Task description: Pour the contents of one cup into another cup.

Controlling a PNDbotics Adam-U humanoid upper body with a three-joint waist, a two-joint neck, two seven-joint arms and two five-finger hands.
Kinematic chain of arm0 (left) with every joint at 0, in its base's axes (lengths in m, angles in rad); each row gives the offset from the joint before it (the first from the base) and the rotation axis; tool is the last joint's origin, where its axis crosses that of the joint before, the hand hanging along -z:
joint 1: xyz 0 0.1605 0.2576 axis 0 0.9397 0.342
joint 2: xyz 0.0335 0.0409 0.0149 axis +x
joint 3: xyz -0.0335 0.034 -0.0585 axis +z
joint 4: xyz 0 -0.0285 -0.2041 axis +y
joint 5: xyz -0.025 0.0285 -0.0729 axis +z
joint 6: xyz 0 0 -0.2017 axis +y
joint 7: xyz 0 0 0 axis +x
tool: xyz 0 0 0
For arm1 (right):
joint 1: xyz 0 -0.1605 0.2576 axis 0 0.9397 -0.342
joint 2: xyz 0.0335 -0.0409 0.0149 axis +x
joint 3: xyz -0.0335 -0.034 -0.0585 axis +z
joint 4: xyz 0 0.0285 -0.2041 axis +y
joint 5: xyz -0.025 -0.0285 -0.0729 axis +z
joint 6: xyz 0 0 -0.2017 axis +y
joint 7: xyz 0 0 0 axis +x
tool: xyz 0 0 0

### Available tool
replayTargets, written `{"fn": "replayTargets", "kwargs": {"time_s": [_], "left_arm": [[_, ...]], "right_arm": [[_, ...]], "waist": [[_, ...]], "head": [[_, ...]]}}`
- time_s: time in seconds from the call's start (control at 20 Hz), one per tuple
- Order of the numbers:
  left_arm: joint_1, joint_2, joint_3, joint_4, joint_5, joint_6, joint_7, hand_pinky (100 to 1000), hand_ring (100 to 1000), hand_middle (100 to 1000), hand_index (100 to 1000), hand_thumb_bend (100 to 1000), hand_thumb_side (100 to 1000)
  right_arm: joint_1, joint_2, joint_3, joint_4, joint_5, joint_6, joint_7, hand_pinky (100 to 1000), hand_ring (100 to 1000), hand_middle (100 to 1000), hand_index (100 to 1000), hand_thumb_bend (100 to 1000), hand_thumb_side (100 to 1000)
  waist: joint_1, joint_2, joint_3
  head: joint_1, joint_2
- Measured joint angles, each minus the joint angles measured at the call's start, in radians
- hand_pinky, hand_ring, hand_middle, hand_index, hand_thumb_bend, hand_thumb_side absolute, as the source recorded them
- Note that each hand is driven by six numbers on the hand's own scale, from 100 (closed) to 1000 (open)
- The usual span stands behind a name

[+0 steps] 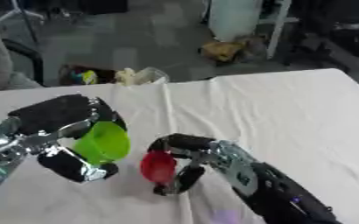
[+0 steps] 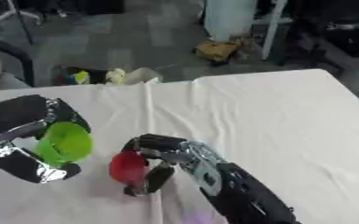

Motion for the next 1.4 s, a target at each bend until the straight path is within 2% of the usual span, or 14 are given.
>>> {"fn": "replayTargets", "kwargs": {"time_s": [0.7, 1.4], "left_arm": [[-0.056, -0.059, -0.039, 0.111, -0.060, -0.053, -0.112, 164, 216, 344, 711, 182, 181], [-0.101, -0.125, -0.047, 0.184, -0.144, -0.094, -0.158, 154, 209, 338, 703, 190, 176]], "right_arm": [[-0.005, 0.011, 0.013, 0.008, 0.000, -0.011, 0.013, 845, 862, 293, 680, 100, 311], [-0.014, 0.030, 0.030, 0.019, 0.000, -0.022, 0.038, 844, 863, 294, 680, 100, 316]], "waist": [[0.012, 0.000, -0.014], [0.027, 0.000, -0.026]], "head": [[0.010, 0.000], [0.023, 0.000]]}}
